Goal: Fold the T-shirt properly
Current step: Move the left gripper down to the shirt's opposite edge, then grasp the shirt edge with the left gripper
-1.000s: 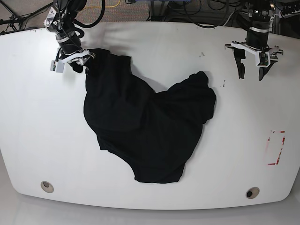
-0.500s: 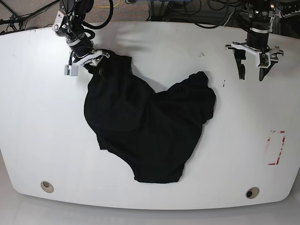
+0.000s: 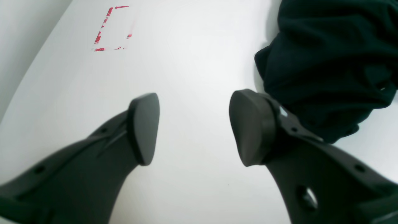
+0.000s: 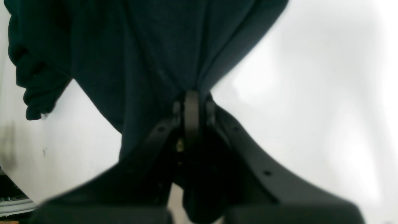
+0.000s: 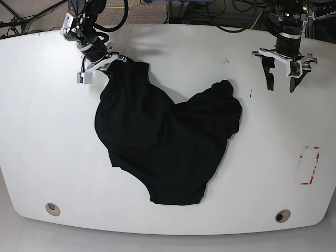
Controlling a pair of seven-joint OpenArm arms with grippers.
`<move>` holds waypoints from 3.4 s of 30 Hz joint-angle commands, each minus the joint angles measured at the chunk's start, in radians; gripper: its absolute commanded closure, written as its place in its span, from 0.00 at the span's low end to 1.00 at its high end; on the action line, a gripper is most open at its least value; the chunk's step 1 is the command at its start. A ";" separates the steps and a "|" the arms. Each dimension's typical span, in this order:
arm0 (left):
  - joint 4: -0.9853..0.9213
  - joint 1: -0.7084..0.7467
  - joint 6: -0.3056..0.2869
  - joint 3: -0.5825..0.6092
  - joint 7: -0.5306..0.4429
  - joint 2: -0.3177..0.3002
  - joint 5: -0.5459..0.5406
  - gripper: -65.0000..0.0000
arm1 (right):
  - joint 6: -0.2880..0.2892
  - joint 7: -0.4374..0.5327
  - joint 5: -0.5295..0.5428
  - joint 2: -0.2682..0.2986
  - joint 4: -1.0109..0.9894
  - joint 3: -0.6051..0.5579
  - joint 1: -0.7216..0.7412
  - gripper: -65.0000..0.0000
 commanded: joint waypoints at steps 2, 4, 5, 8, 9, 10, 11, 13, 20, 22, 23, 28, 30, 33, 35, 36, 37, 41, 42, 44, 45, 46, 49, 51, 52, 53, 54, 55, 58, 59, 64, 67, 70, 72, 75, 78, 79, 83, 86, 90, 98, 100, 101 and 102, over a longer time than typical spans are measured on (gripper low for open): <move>0.007 0.001 0.005 0.010 -0.019 -0.006 0.000 0.45 | -0.003 -0.009 -0.003 0.003 0.011 0.001 -0.003 0.98; 0.002 -0.003 0.001 0.026 -0.014 -0.008 0.000 0.45 | 0.000 -0.007 -0.001 0.004 0.012 -0.003 -0.002 0.99; 0.000 -0.005 -0.002 0.037 -0.009 -0.009 -0.001 0.45 | 0.004 -0.005 0.001 0.005 0.013 -0.005 -0.001 1.00; -0.004 -0.012 -0.018 0.060 -0.001 -0.011 0.001 0.45 | 0.004 -0.006 0.000 0.005 0.015 -0.006 -0.001 1.00; -0.006 -0.014 -0.024 0.068 0.002 -0.012 0.002 0.45 | 0.004 -0.007 0.000 0.006 0.015 -0.006 0.000 1.00; -0.007 -0.017 -0.030 0.075 0.005 -0.012 0.001 0.44 | 0.004 -0.008 0.000 0.006 0.016 -0.006 0.000 1.00; -0.008 -0.020 -0.037 0.082 0.008 -0.013 0.001 0.44 | 0.004 -0.010 0.000 0.006 0.016 -0.006 0.001 1.00; -0.010 -0.031 -0.047 0.099 0.028 -0.014 0.002 0.43 | 0.002 -0.014 -0.001 0.006 0.017 -0.006 0.001 1.00; -0.004 -0.095 -0.043 0.152 0.165 -0.027 -0.043 0.39 | 0.001 -0.022 -0.009 0.001 0.018 -0.006 0.003 1.00; -0.001 -0.111 -0.036 0.154 0.194 -0.029 -0.058 0.39 | 0.002 -0.027 -0.009 0.001 0.026 -0.006 0.002 1.00; 0.001 -0.119 -0.031 0.154 0.209 -0.029 -0.067 0.39 | 0.003 -0.031 -0.009 0.002 0.030 -0.006 0.001 1.00; -0.003 -0.188 -0.006 0.140 0.259 -0.036 -0.122 0.38 | 0.005 -0.037 -0.009 0.003 0.090 -0.018 -0.018 1.00; -0.007 -0.209 -0.004 0.138 0.278 -0.037 -0.137 0.38 | 0.005 -0.038 -0.008 0.003 0.108 -0.021 -0.026 1.00; -0.009 -0.242 -0.003 0.141 0.324 -0.040 -0.157 0.38 | 0.004 -0.038 -0.009 0.003 0.133 -0.027 -0.039 1.00; -0.010 -0.265 -0.003 0.147 0.363 -0.040 -0.166 0.37 | 0.002 -0.036 -0.010 0.002 0.152 -0.032 -0.050 1.00; 0.001 -0.271 -0.003 0.142 0.388 -0.040 -0.181 0.37 | 0.001 -0.034 -0.009 0.004 0.166 -0.039 -0.058 1.00; 0.011 -0.278 -0.002 0.137 0.413 -0.039 -0.196 0.37 | 0.000 -0.032 -0.009 0.006 0.179 -0.045 -0.066 1.00; 0.014 -0.318 -0.007 0.146 0.488 -0.042 -0.203 0.36 | -0.004 -0.028 -0.010 0.006 0.206 -0.057 -0.085 1.00; 0.013 -0.328 -0.008 0.147 0.502 -0.042 -0.205 0.36 | -0.005 -0.027 -0.011 0.005 0.210 -0.059 -0.089 1.00; 0.013 -0.344 -0.012 0.149 0.526 -0.043 -0.210 0.35 | -0.005 -0.026 -0.011 0.006 0.216 -0.061 -0.094 1.00; 0.013 -0.351 -0.014 0.150 0.536 -0.043 -0.213 0.35 | -0.005 -0.026 -0.011 0.006 0.217 -0.060 -0.096 1.00; 0.021 -0.368 -0.017 0.149 0.559 -0.042 -0.226 0.34 | -0.005 -0.030 -0.007 0.007 0.216 -0.053 -0.099 1.00; 0.029 -0.401 -0.026 0.148 0.597 -0.041 -0.247 0.33 | -0.003 -0.035 -0.004 0.009 0.211 -0.045 -0.104 1.00; 0.026 -0.417 -0.027 0.148 0.609 -0.041 -0.251 0.32 | -0.003 -0.035 -0.004 0.009 0.210 -0.042 -0.106 1.00; 0.022 -0.426 -0.028 0.148 0.614 -0.041 -0.252 0.32 | -0.003 -0.035 -0.005 0.009 0.209 -0.042 -0.106 1.00; 0.018 -0.434 -0.029 0.147 0.619 -0.041 -0.253 0.32 | -0.003 -0.035 -0.005 0.010 0.208 -0.042 -0.106 1.00; 0.011 -0.443 -0.028 0.146 0.624 -0.042 -0.253 0.32 | -0.003 -0.036 -0.005 0.010 0.208 -0.043 -0.105 1.00; 0.005 -0.453 -0.027 0.144 0.629 -0.042 -0.253 0.32 | -0.003 -0.036 -0.005 0.011 0.208 -0.044 -0.103 1.00; -0.061 -0.521 -0.019 0.136 0.645 -0.045 -0.225 0.33 | -0.006 -0.036 -0.015 0.008 0.207 -0.049 -0.092 1.00; -0.071 -0.531 -0.018 0.135 0.645 -0.045 -0.224 0.33 | -0.006 -0.036 -0.015 0.008 0.207 -0.049 -0.091 1.00; -0.124 -0.573 -0.016 0.134 0.639 -0.045 -0.215 0.34 | -0.006 -0.037 -0.015 0.011 0.206 -0.048 -0.087 1.00; -0.182 -0.602 -0.018 0.137 0.633 -0.038 -0.211 0.33 | -0.004 -0.043 -0.017 0.015 0.205 -0.045 -0.093 1.00; -0.209 -0.623 -0.018 0.136 0.631 -0.037 -0.204 0.34 | -0.005 -0.045 -0.017 0.018 0.206 -0.044 -0.094 1.00; -0.227 -0.635 -0.017 0.135 0.628 -0.035 -0.201 0.34 | -0.005 -0.045 -0.017 0.021 0.206 -0.044 -0.094 1.00; -0.249 -0.654 -0.017 0.136 0.633 -0.031 -0.200 0.35 | -0.006 -0.043 -0.017 0.028 0.209 -0.045 -0.094 1.00; -0.277 -0.691 -0.020 0.139 0.654 -0.014 -0.204 0.36 | -0.007 -0.039 -0.022 0.049 0.213 -0.052 -0.088 1.00; -0.284 -0.697 -0.020 0.140 0.657 -0.012 -0.204 0.36 | -0.007 -0.039 -0.022 0.053 0.214 -0.052 -0.088 1.00; -0.311 -0.721 -0.020 0.139 0.669 -0.001 -0.203 0.36 | -0.007 -0.040 -0.023 0.065 0.218 -0.052 -0.086 1.00; -0.359 -0.757 -0.021 0.137 0.671 0.000 -0.207 0.34 | -0.008 -0.043 -0.025 0.057 0.214 -0.051 -0.089 1.00; -0.432 -0.805 -0.024 0.136 0.671 -0.001 -0.216 0.33 | -0.009 -0.046 -0.028 0.044 0.208 -0.049 -0.092 1.00; -0.531 -0.853 -0.027 0.142 0.663 0.009 -0.214 0.32 | -0.008 -0.047 -0.028 0.043 0.214 -0.051 -0.090 1.00; -0.550 -0.855 -0.030 0.144 0.657 0.014 -0.206 0.32 | -0.008 -0.049 -0.029 0.044 0.222 -0.053 -0.088 1.00; -0.559 -0.860 -0.031 0.147 0.656 0.015 -0.204 0.32 | -0.008 -0.050 -0.029 0.044 0.222 -0.053 -0.087 1.00; -0.566 -0.863 -0.031 0.150 0.655 0.018 -0.202 0.32 | -0.008 -0.050 -0.028 0.044 0.222 -0.053 -0.087 1.00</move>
